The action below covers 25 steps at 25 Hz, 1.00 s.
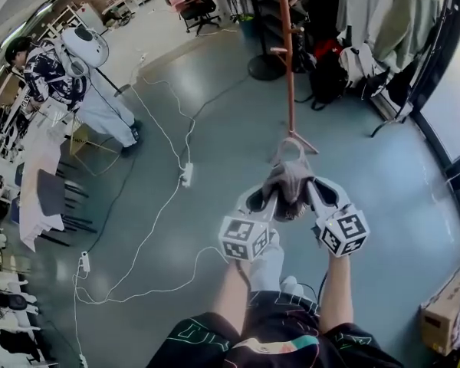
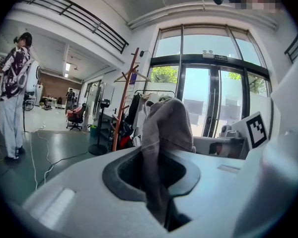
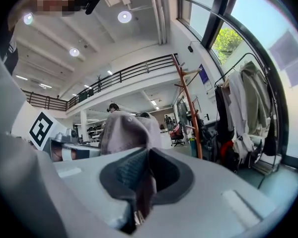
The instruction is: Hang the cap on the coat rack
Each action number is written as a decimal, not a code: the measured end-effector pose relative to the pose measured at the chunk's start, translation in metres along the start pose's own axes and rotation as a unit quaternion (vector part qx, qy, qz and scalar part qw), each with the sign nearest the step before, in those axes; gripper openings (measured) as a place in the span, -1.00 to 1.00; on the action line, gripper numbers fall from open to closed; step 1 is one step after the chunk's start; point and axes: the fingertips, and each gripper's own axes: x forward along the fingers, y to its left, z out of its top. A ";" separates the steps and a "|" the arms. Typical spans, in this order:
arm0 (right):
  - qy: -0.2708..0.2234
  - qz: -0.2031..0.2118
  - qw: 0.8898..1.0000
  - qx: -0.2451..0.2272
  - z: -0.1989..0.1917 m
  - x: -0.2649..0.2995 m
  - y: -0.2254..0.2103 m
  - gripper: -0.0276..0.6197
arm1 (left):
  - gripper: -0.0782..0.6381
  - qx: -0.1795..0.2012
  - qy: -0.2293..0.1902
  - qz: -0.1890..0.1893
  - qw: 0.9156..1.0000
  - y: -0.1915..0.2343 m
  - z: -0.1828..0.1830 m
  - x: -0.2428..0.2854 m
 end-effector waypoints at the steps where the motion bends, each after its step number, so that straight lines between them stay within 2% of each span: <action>1: 0.002 -0.004 1.000 0.003 -0.004 0.010 -0.006 -0.83 | -0.62 -0.002 -0.002 -0.005 1.000 0.005 -0.001 0.008; 12: 0.027 -0.014 0.999 0.014 0.001 0.115 -0.044 -0.83 | -0.62 -0.028 0.016 -0.003 0.999 0.091 0.015 0.084; 17: 0.054 -0.038 0.997 0.029 0.003 0.139 -0.063 -0.83 | -0.62 -0.033 0.033 -0.020 0.999 0.112 0.013 0.111; 25: 0.049 -0.052 0.997 0.000 0.030 0.175 -0.077 -0.83 | -0.62 -0.033 0.010 -0.037 0.999 0.139 0.043 0.142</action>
